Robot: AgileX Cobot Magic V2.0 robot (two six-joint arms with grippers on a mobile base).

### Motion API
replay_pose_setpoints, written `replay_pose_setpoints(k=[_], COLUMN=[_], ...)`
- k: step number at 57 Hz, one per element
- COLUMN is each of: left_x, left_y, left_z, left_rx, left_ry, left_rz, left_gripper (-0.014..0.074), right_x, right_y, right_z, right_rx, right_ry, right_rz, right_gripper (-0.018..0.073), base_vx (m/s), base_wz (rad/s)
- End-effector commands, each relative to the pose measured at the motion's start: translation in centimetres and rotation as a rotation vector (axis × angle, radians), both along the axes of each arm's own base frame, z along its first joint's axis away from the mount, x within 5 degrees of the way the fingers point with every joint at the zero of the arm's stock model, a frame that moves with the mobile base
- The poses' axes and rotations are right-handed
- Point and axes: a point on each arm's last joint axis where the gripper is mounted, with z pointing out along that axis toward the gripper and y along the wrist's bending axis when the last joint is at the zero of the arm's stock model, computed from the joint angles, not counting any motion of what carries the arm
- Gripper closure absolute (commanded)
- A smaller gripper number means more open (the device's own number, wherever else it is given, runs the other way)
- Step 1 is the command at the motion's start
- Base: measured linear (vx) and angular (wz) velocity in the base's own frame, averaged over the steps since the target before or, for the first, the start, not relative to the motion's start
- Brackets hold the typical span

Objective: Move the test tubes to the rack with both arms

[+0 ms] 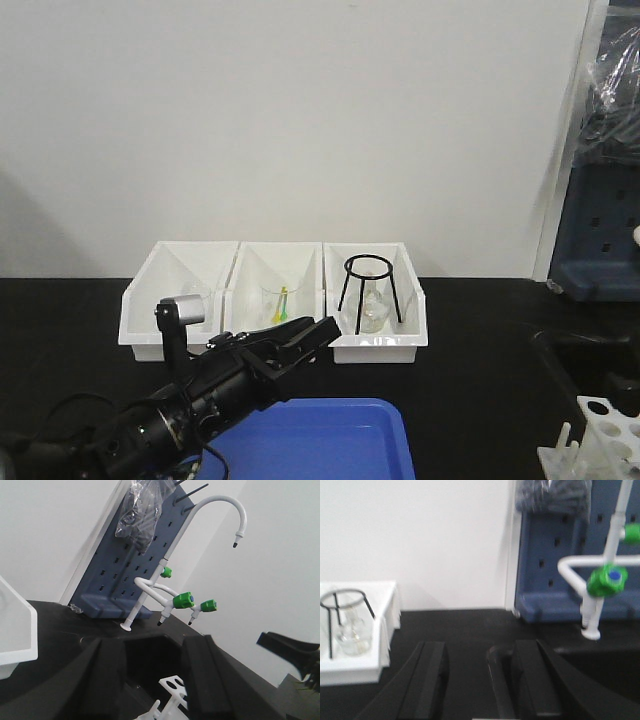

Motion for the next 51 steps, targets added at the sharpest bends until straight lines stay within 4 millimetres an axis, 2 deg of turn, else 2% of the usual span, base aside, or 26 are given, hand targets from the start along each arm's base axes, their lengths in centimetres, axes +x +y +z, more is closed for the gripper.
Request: replay_pose_setpoints(k=[1, 7, 12, 20, 28, 35, 39, 46, 51], left_x=[-0.2, -0.2, -0.6, -2.1, -4.4, -6.4, -7.8, -10.9, -12.9], left_y=[0.2, 0.2, 0.4, 1.3, 3.1, 5.3, 6.6, 8.8, 9.8], left_z=[3.0, 3.1, 4.0, 7.8, 12.2, 14.7, 16.0, 18.4, 19.1], left_rx=[-0.08, -0.031, 0.009, 0.036, 0.128, 0.333, 0.385, 0.378, 0.347], left_ry=[-0.094, -0.165, -0.261, -0.419, -0.502, -0.499, -0.476, -0.498, -0.534], left_rz=[0.01, 0.03, 0.051, 0.096, 0.184, 0.309, 0.359, 0.414, 0.428], left_gripper=[0.0185, 0.0185, 0.0185, 0.0185, 0.0185, 0.0185, 0.0188, 0.0221, 0.0253], right_x=[-1.6, -4.2, -6.8, -10.5, -13.0, -14.5, -15.1, -15.4, -15.4], right_y=[0.1, 0.4, 0.6, 1.0, 1.3, 1.4, 1.4, 1.4, 1.4], right_z=[5.2, 8.2, 9.7, 10.6, 10.8, 11.0, 11.1, 11.2, 11.3], right_rx=[-0.034, -0.029, -0.029, -0.042, -0.046, -0.047, -0.049, -0.05, -0.049], right_ry=[-0.154, -0.192, -0.227, -0.244, -0.244, -0.262, -0.279, -0.293, -0.294], right_rz=[0.009, 0.034, 0.05, 0.074, 0.092, 0.098, 0.099, 0.098, 0.098], right_gripper=[0.0174, 0.0174, 0.0174, 0.0174, 0.0174, 0.0174, 0.0174, 0.0174, 0.0174], base_vx=[0.0, 0.0, 0.0, 0.0, 0.0, 0.0, 0.0, 0.0, 0.0], base_wz=[0.0, 0.0, 0.0, 0.0, 0.0, 0.0, 0.0, 0.0, 0.0])
